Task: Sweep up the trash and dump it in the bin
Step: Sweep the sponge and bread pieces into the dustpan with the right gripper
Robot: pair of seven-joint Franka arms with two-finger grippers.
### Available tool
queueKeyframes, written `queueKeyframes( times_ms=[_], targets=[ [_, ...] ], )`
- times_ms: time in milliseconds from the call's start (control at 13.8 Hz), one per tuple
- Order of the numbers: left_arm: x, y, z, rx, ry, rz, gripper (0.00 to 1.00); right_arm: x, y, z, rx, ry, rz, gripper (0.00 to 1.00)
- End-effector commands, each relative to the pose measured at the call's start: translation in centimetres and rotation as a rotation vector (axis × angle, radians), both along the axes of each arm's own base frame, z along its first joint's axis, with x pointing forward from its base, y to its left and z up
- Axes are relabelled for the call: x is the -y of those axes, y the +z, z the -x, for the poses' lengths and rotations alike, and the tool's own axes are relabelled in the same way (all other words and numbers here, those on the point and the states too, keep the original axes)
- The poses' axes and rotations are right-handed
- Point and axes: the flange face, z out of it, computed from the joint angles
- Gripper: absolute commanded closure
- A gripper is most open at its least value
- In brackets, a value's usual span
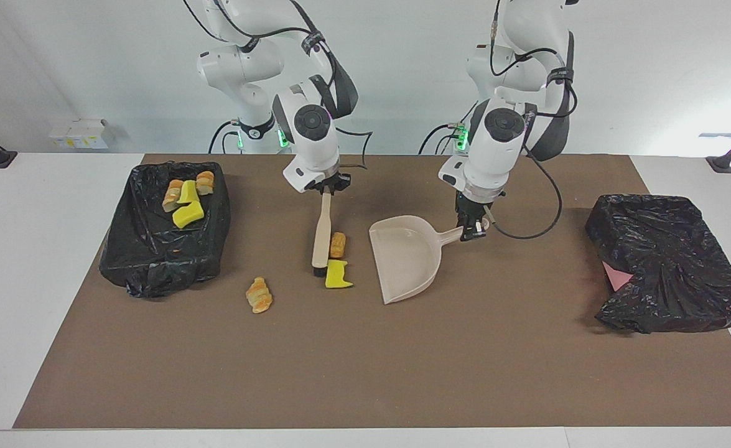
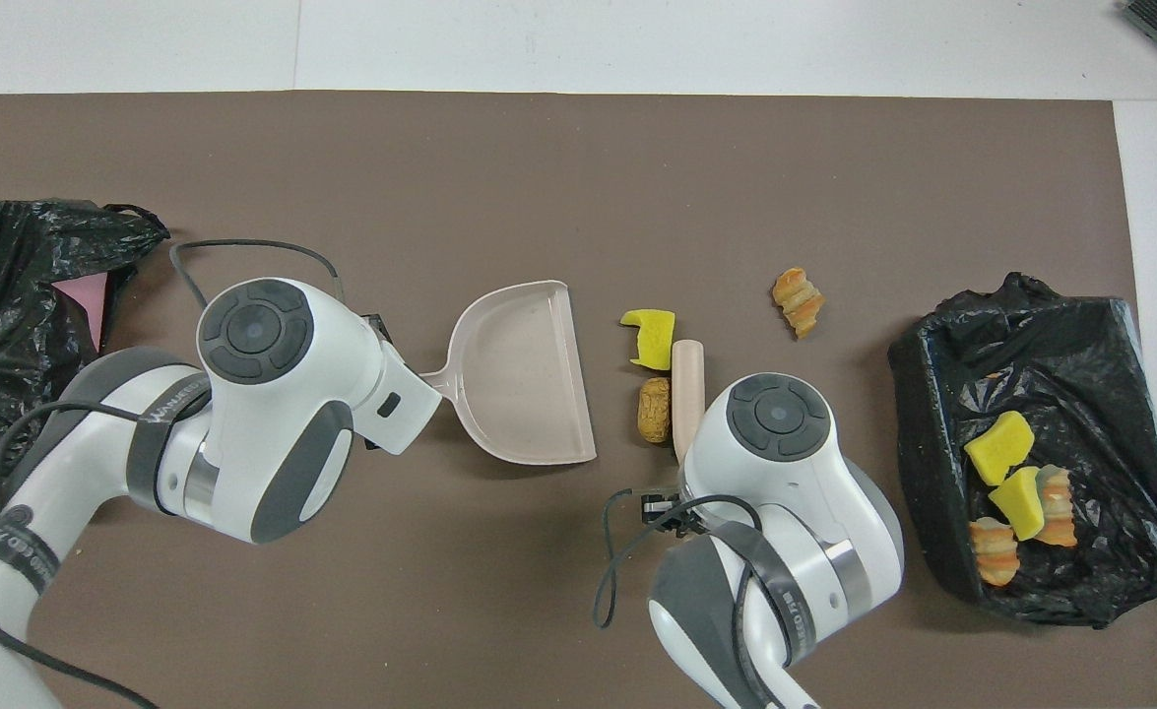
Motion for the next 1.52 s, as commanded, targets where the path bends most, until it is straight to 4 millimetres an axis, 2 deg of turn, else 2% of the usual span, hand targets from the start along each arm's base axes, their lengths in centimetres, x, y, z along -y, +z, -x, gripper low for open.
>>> queueKeyframes(
  times_ms=[0, 72, 145, 434, 650, 795, 1012, 1229, 1445],
  targets=[
    [1.7, -1.6, 0.6, 0.028, -0.014, -0.003, 1.00, -1.1, 1.0, 0.2, -0.021, 0.039, -0.080, 1.00],
    [1.9, -1.6, 0.6, 0.034, -0.014, 0.001, 1.00, -2.4, 1.2, 0.7, -0.019, 0.053, -0.098, 1.00],
    [2.9, -1.8, 1.1, 0.036, -0.036, 0.002, 1.00, -3.3, 1.7, 0.8, -0.011, 0.068, -0.106, 1.00],
    [4.0, -2.1, 1.3, 0.057, -0.041, 0.015, 1.00, -6.0, 3.5, -0.3, 0.010, 0.096, -0.131, 1.00],
    [4.1, -2.2, 1.1, 0.066, -0.040, 0.023, 1.00, -7.2, 6.0, -2.3, 0.012, 0.115, -0.134, 1.00],
    [4.1, -2.2, 1.1, 0.065, -0.037, 0.021, 1.00, -6.7, 7.4, -3.2, 0.035, 0.131, -0.108, 1.00],
    [4.1, -2.4, 1.3, 0.054, -0.043, 0.015, 1.00, -3.8, 7.4, -4.7, 0.057, 0.156, -0.014, 1.00],
    [4.0, -2.5, 1.5, 0.047, -0.048, 0.011, 1.00, 2.3, 7.0, -7.9, 0.081, 0.201, 0.080, 1.00],
    [4.2, -2.6, 1.8, 0.042, -0.015, 0.011, 1.00, 9.5, 6.0, -11.4, 0.081, 0.237, 0.148, 1.00]
  ],
)
